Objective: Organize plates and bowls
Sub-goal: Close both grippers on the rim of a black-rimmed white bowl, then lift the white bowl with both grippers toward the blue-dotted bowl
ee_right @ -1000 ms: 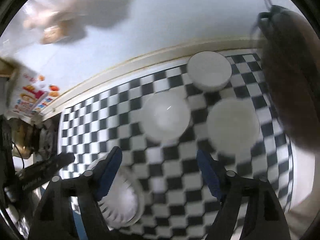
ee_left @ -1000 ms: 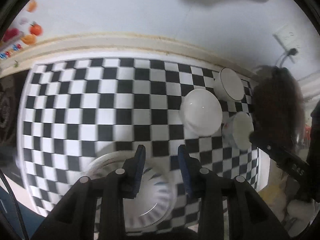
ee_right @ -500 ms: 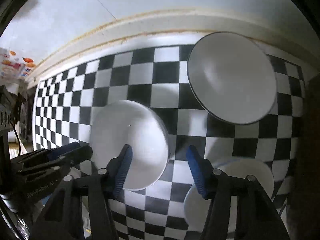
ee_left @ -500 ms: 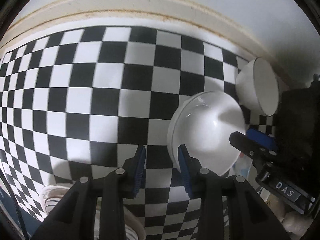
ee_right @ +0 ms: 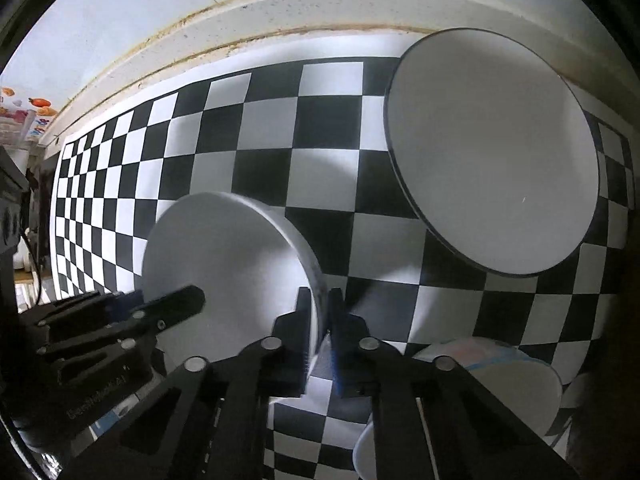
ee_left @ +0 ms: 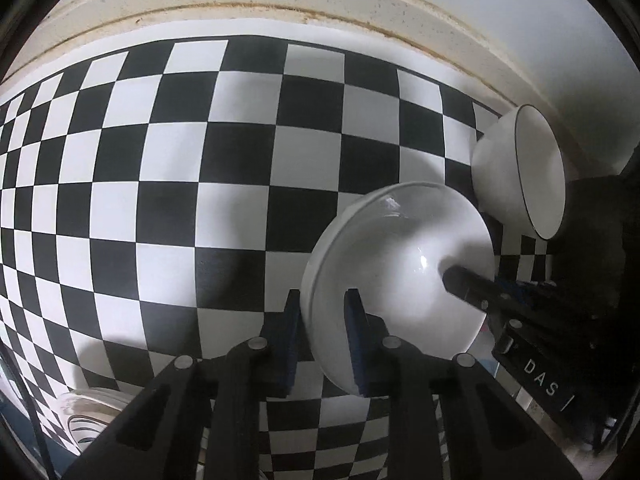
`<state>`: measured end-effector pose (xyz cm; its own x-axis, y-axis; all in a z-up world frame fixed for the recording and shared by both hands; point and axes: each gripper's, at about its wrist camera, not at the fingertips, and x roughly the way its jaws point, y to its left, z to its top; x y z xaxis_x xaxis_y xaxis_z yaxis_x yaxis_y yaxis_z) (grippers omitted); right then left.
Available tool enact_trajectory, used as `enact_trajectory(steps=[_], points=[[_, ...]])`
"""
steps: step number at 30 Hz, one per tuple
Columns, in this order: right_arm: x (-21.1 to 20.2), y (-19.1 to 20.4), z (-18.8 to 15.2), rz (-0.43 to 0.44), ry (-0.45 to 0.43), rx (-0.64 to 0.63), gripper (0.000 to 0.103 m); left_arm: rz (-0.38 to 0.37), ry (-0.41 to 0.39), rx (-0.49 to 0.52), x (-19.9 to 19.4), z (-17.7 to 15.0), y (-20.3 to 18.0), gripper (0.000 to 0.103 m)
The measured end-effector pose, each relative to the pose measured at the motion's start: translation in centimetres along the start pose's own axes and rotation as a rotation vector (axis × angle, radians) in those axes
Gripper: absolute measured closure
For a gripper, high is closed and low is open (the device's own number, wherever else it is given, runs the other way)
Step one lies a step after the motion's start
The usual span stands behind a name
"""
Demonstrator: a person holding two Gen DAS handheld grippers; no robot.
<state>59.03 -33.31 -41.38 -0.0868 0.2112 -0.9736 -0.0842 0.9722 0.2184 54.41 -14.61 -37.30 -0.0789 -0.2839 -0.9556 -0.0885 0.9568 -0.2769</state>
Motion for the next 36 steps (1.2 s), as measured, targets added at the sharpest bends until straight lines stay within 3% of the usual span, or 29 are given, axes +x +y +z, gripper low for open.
enact_trajectory(steps=[7,13,23,29,36], points=[[-1.0,0.2,-1.6,0.024,-0.015,0.009,0.095,0.004,-0.024,0.025,-1.7,-1.4,-0.7,0.084],[-4.2,1.4,-4.7,0.043,-0.065,-0.006,0.095,-0.007,-0.054,0.061,-4.5,-4.7,-1.5,0.084],[-8.6,1.4,-14.2,0.017,-0.104,-0.009,0.094,-0.026,-0.048,0.156,-5.9,-12.5,-3.4,0.084],[-6.4,-0.4,-19.3,0.031,-0.061,0.022,0.094,0.001,0.023,0.171,-3.5,-15.2,-3.2,0.084],[-1.7,-1.3,-21.8,0.061,0.004,0.060,0.094,0.059,0.098,0.192,0.3,-16.8,-2.7,0.084]])
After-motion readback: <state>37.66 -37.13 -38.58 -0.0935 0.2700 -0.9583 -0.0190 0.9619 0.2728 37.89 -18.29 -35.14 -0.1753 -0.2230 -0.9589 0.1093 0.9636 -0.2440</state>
